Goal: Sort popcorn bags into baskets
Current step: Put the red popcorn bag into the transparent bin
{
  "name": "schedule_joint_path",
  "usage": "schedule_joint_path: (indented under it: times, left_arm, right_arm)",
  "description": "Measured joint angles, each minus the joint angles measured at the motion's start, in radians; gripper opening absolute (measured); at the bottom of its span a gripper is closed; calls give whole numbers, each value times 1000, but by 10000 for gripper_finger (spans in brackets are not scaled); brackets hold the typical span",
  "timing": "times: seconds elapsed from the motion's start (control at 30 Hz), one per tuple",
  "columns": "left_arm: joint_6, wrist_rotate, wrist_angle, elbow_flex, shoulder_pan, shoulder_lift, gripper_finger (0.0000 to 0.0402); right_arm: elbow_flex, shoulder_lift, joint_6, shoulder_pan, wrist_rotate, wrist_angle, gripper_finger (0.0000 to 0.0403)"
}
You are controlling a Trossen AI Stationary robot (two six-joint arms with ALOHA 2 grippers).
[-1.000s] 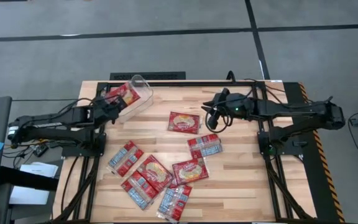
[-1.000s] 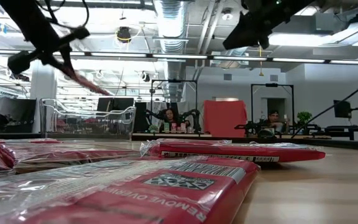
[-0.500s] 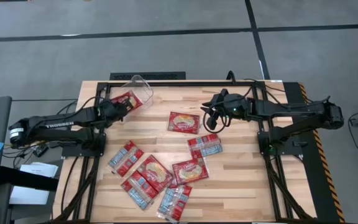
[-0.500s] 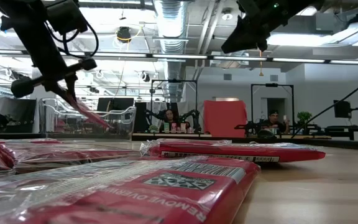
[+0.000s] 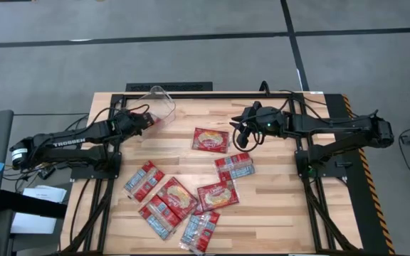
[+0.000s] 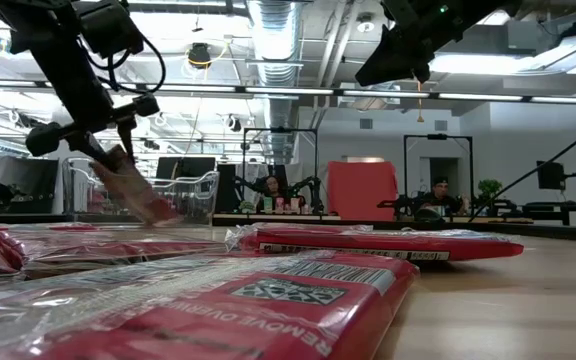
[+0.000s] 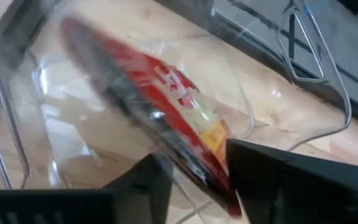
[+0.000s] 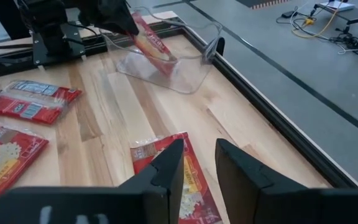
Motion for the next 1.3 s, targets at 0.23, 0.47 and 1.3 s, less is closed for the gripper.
schedule_joint_path:
  times: [0.23,0.47,1.3]
  left_arm:
    - [138,49,-17,26,32,-60,235]
    - [188,71,-27,74,75,-138,271]
    - [284,302,-96,228,57,-200,270]
  right_arm:
    - [0,2,0,-2,0,-12,162]
    - [0,2,1,-2,-2,-33,191]
    - [1,15,1,-2,-3,-81,187]
